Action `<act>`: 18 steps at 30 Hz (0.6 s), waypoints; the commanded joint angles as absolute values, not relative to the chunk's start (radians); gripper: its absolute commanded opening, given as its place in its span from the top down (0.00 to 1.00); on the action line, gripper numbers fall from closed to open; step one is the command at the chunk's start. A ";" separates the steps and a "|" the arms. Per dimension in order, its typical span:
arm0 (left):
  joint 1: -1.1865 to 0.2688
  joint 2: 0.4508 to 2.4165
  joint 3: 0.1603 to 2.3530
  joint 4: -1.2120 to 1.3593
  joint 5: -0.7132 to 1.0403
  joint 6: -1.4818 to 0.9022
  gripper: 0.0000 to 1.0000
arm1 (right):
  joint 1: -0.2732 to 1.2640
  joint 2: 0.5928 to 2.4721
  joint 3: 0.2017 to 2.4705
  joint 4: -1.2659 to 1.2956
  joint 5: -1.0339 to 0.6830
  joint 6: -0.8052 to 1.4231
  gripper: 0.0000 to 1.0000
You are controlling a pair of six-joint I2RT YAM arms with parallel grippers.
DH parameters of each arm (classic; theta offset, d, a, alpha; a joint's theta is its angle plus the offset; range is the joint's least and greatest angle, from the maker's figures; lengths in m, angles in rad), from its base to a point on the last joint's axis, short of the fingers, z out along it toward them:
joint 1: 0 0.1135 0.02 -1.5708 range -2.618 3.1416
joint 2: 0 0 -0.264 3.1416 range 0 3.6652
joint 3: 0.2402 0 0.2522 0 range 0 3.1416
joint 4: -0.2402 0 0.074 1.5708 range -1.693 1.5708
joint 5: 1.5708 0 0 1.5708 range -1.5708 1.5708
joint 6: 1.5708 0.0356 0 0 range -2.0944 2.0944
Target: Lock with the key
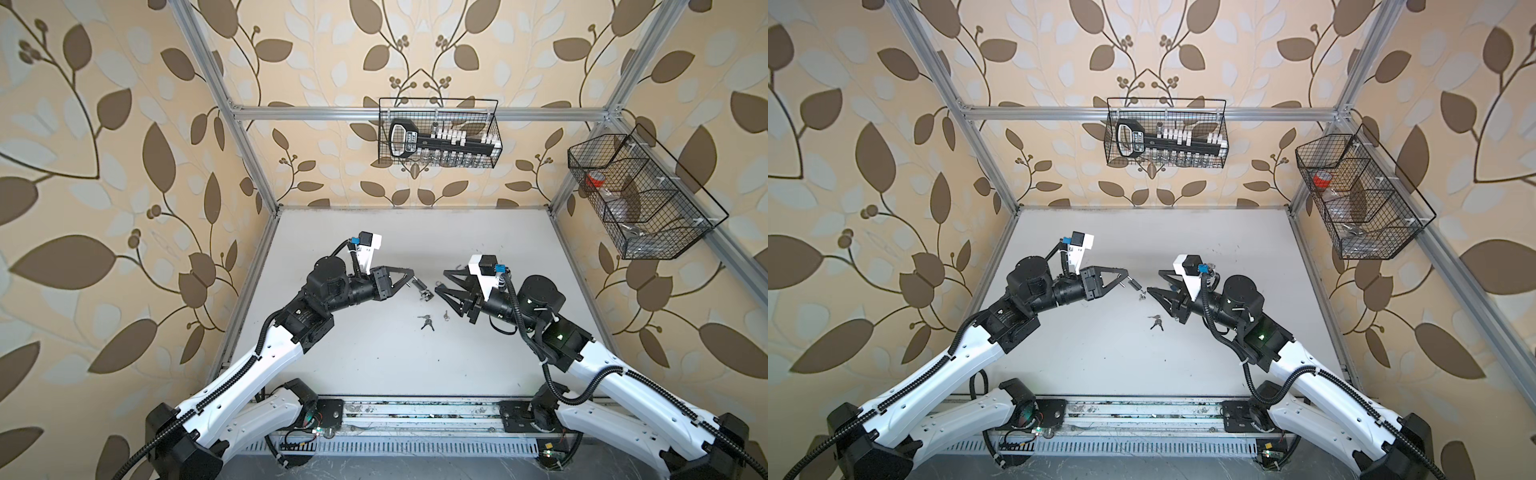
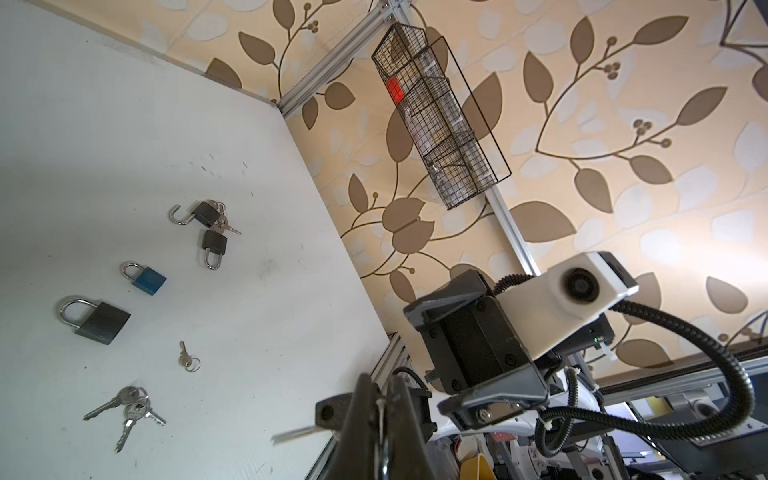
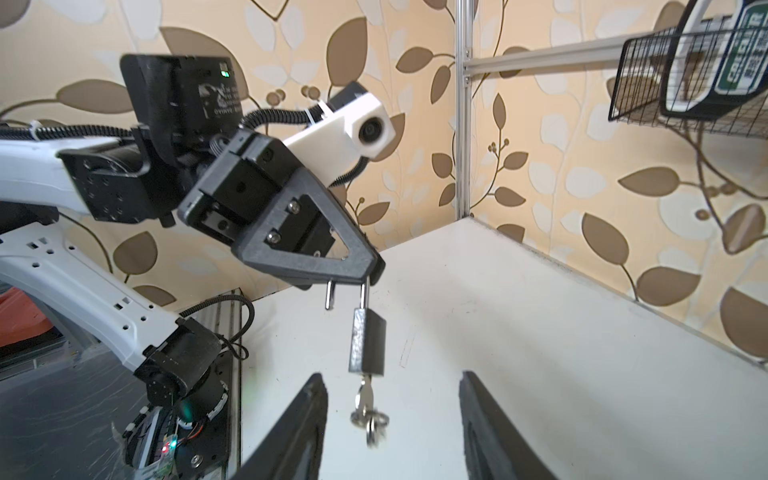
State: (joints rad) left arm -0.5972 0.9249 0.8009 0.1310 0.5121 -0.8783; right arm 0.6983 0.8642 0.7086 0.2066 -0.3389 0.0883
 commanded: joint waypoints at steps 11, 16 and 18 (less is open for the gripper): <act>-0.605 0.885 0.819 0.289 0.508 -0.986 1.00 | 0.808 0.981 0.852 0.176 -0.287 -0.079 0.56; -0.607 0.890 0.825 0.307 0.512 -0.993 1.00 | 0.808 1.007 0.868 0.176 -0.268 -0.056 0.66; -0.605 0.890 0.828 0.313 0.514 -0.992 1.00 | 0.808 1.017 0.868 0.165 -0.258 -0.055 0.66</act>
State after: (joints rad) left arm -0.5972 0.9005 0.7803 0.2146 0.4908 -0.9813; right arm 0.8032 1.0065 0.8322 0.1772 -0.2802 -0.0528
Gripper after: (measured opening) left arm 0.056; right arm 0.339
